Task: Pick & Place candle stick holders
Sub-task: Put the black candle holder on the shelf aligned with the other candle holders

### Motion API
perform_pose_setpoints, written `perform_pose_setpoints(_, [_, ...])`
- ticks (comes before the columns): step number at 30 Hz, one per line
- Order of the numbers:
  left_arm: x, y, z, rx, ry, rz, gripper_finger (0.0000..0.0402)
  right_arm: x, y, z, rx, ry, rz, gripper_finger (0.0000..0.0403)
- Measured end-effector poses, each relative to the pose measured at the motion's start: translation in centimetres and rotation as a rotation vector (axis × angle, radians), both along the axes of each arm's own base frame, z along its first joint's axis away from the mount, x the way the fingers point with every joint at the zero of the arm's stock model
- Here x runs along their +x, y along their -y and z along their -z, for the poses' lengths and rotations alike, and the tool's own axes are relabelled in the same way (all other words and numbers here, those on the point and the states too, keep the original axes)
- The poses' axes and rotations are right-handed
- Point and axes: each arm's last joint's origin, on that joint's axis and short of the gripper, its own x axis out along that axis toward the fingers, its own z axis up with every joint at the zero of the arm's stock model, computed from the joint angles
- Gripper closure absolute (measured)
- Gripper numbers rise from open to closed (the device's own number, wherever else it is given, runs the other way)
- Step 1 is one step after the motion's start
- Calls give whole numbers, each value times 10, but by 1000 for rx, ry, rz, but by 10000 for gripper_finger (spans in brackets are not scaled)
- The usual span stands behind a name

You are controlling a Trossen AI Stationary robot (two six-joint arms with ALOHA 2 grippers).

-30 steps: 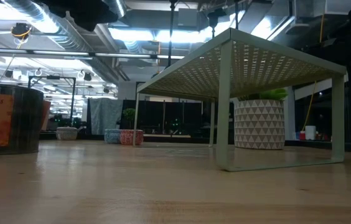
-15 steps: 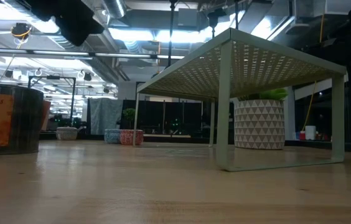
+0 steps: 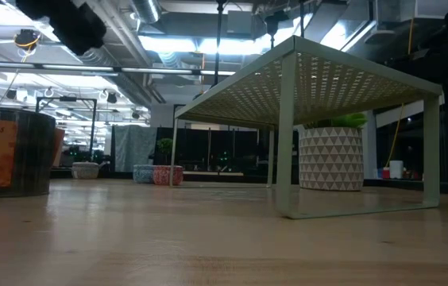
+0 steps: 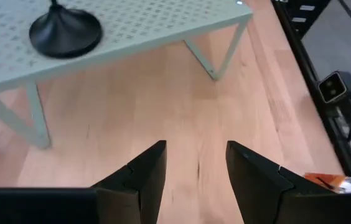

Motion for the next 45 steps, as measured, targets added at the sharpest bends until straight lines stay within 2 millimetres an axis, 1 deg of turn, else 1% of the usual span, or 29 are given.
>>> perform_pose_setpoints(3, [-4,0,1,-83,-61,4,241,0,0,0,0,0,0,231])
perform_pose_setpoints(7, [-12,3,8,-226,-210,38,240,0,0,0,0,0,0,231])
perform_pose_setpoints(12, [-15,5,10,-338,-282,-35,219,0,0,0,0,-1,0,231])
perform_pose_setpoints(16, [-20,13,12,-331,-311,-14,192,0,0,0,0,-1,0,231])
perform_pose_setpoints(20, [-25,22,12,-287,-293,8,170,0,0,0,0,0,0,231])
perform_pose_setpoints(23, [-26,26,11,-216,-245,6,165,0,0,0,0,0,0,231])
perform_pose_setpoints(25, [-25,26,9,-150,-172,-7,165,0,0,0,0,0,0,231])
perform_pose_setpoints(28, [-17,28,1,-51,-16,-12,165,0,0,0,0,0,0,231])
perform_pose_setpoints(31, [-3,29,-9,71,151,-18,165,0,0,0,0,0,0,231])
perform_pose_setpoints(33, [8,29,-14,140,243,-56,165,0,0,0,0,0,0,231])
perform_pose_setpoints(35, [19,25,-16,184,297,-128,165,0,0,0,0,0,0,231])
perform_pose_setpoints(38, [39,14,-15,180,346,-246,165,0,0,0,0,0,0,231])
perform_pose_setpoints(42, [66,-8,-7,182,367,-362,172,0,0,0,0,0,0,231])
perform_pose_setpoints(45, [80,-25,-3,187,384,-439,180,0,0,0,0,0,0,231])
